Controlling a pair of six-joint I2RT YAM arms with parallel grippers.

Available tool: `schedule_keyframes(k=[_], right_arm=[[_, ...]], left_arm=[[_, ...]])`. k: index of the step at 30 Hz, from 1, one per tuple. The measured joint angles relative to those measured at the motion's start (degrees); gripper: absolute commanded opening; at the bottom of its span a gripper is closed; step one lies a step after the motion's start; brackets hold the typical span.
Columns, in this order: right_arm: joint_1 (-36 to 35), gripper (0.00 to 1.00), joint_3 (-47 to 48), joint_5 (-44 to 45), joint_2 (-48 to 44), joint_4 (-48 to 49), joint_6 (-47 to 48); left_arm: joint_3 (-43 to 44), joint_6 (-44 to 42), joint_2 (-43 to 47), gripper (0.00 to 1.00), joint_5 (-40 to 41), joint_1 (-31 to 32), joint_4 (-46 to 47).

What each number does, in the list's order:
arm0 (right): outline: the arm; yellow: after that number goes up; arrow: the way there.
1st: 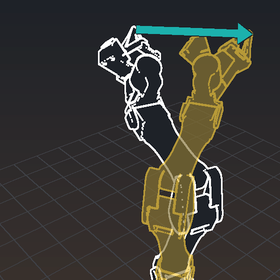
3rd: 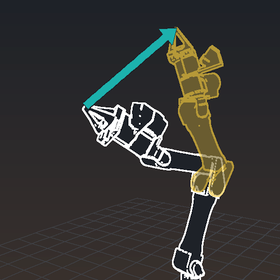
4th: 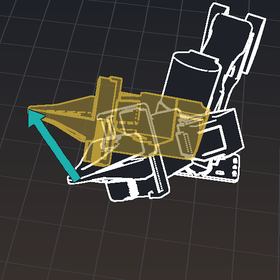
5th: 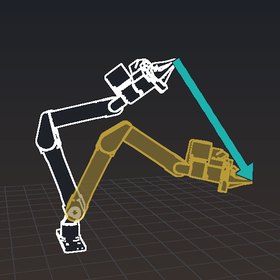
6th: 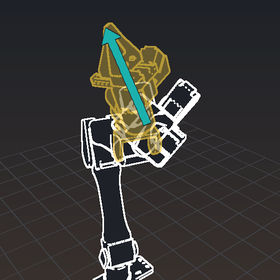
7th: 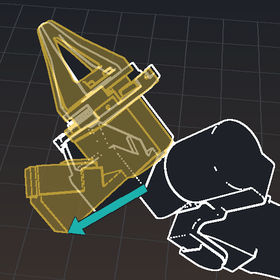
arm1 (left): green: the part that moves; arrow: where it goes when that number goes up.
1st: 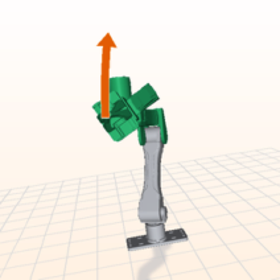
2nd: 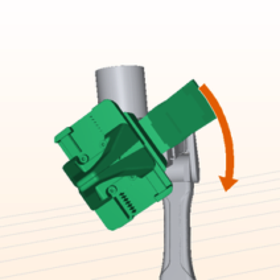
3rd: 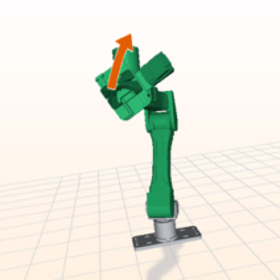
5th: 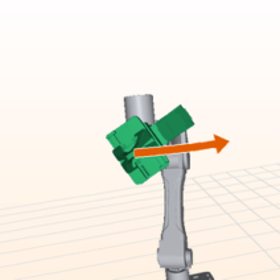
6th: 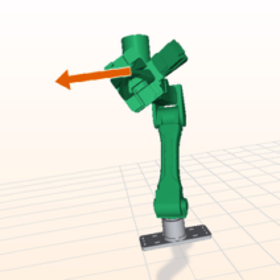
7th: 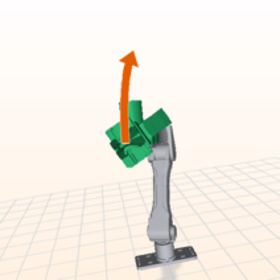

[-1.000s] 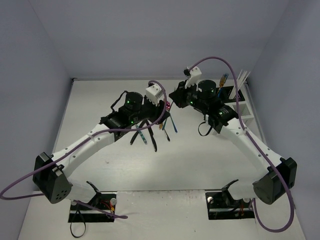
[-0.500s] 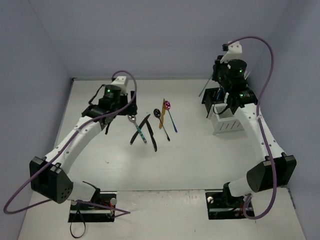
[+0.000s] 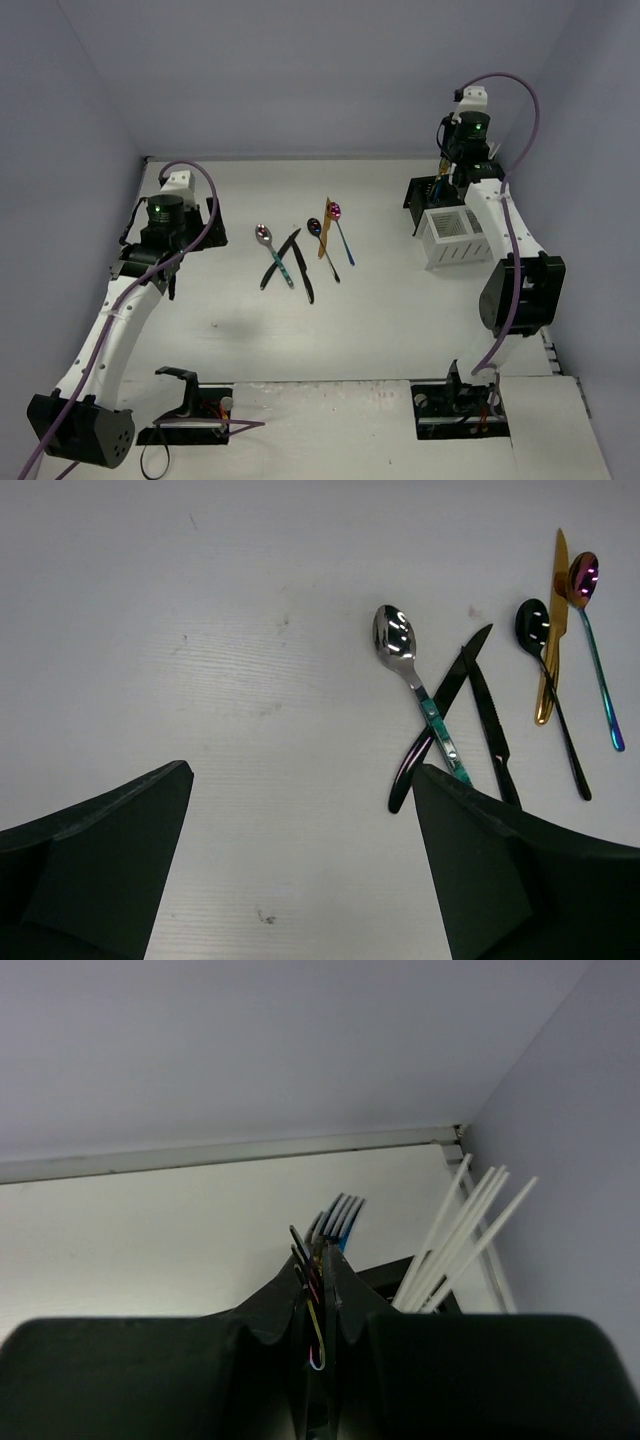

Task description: Sort the eating utensils into containers

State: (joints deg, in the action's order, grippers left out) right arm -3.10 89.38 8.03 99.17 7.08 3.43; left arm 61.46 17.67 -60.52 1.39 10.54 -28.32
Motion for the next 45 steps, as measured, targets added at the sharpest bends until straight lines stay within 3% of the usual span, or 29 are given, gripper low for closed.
schedule_keyframes(k=[11, 19, 25, 36, 45], right_arm=[[2.1, 0.03, 0.3, -1.4, 4.9, -0.1, 0.1], [1.8, 0.38, -1.0, -3.2, 7.8, -0.2, -2.2], [-0.4, 0.51, -2.9, -4.3, 6.3, -2.2, -3.2], [-21.4, 0.49, -3.2, -4.4, -2.7, -12.6, -5.2], [-26.8, 0.45, -4.7, -7.2, 8.0, -18.8, -8.3]], left_arm=[[-4.1, -0.7, 4.4, 0.96, -2.2, -2.8, 2.7], [-4.7, -0.7, 4.8, 0.97, -4.0, -3.2, 4.5], [-5.0, -0.5, 5.0, 0.97, -4.3, -3.7, 4.6], [-5.0, -0.3, 5.7, 0.97, -4.2, -5.0, 4.6], [-5.0, -0.3, 5.7, 0.97, -4.1, -5.0, 4.6]])
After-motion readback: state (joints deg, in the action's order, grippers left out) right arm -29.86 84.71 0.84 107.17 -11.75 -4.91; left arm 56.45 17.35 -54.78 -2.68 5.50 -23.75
